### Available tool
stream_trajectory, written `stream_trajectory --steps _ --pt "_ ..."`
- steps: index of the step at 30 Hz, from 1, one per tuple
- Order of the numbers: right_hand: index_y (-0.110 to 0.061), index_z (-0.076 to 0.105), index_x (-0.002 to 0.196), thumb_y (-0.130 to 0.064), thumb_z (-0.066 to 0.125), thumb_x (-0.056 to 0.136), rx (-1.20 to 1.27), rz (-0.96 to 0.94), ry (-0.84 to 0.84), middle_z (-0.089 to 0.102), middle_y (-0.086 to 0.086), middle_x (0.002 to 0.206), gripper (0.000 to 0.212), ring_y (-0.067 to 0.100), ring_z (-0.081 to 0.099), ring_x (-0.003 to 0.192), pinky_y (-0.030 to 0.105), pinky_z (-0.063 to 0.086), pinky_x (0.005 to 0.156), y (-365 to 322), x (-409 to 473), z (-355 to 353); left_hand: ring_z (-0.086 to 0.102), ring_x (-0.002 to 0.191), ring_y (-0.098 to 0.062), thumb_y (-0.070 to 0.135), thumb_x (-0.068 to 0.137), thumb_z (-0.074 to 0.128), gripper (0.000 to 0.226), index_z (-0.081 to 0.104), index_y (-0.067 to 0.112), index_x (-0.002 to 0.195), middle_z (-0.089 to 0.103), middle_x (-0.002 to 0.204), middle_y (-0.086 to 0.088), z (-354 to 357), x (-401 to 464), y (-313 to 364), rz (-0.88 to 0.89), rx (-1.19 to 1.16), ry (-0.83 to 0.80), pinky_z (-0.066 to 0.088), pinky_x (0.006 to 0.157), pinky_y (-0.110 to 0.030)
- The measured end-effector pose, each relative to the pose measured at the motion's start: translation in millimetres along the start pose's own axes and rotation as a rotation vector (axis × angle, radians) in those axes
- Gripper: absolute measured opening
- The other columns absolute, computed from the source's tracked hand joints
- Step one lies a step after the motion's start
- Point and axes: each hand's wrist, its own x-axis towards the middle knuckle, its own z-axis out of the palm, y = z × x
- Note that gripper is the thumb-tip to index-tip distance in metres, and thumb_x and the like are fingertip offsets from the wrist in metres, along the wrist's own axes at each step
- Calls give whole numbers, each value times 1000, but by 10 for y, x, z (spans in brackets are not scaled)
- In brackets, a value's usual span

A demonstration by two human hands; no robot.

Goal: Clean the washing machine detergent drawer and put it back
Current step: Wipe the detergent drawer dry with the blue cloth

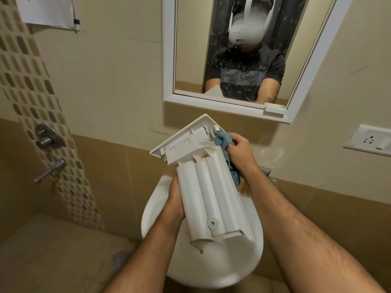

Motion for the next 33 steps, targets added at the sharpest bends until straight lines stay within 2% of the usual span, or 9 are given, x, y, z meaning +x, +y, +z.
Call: stream_trajectory --steps 3,5,11,15,18,21,25,28,33 --pt "-12 74 93 -21 68 78 -122 161 -138 73 7 96 19 21 65 89 39 52 83 141 -119 2 72 74 -16 45 95 56 29 75 26 83 74 84 1 32 2 36 33 10 -21 57 64 -31" --pt "-16 70 78 -28 58 71 14 337 -123 71 10 85 18 24 63 83 40 49 77 270 -221 2 72 70 -17 39 96 53 36 77 23 75 74 77 0 169 17 131 54 89 -78 57 62 -31" --pt "-7 66 78 -10 61 88 228 431 67 70 10 69 12 24 67 65 25 52 57 477 -259 -181 75 78 -22 38 92 58 29 81 24 80 77 87 -5 19 135 226 163 192 25 58 61 -35" --pt "2 68 98 -10 50 88 381 474 118 68 18 84 23 27 66 74 30 53 63 475 -208 -417 72 100 -28 63 87 52 55 74 19 109 75 107 -9 -199 163 173 103 339 210 58 85 -44" --pt "-2 63 90 -10 52 88 391 424 128 61 15 78 13 24 61 67 32 50 59 442 -235 -475 57 119 -28 66 94 37 71 52 13 140 62 129 -4 -304 179 89 33 573 360 44 102 -44" --pt "-11 59 84 -10 60 86 239 318 171 62 9 75 3 22 61 68 33 53 62 394 -292 -372 54 78 -15 56 101 29 63 59 6 127 58 86 5 -306 203 36 112 898 459 44 77 -33" --pt "-20 62 109 -24 75 78 -127 177 39 65 6 96 34 24 65 87 38 55 80 379 -359 -154 60 95 -32 54 101 23 65 65 6 114 68 110 -16 -216 265 60 130 1408 417 43 81 -34" --pt "-27 58 128 -43 79 72 -460 54 -25 55 -1 110 62 16 57 97 33 49 89 377 -366 -43 58 95 -29 55 101 25 63 65 9 116 67 116 -14 -106 305 102 148 1669 364 42 78 -33" --pt "-22 73 105 -43 67 84 -740 63 -122 69 2 96 30 21 64 86 28 45 69 445 -390 20 56 83 -26 57 99 28 58 65 13 101 66 102 -9 27 300 156 172 1868 346 42 71 -34"
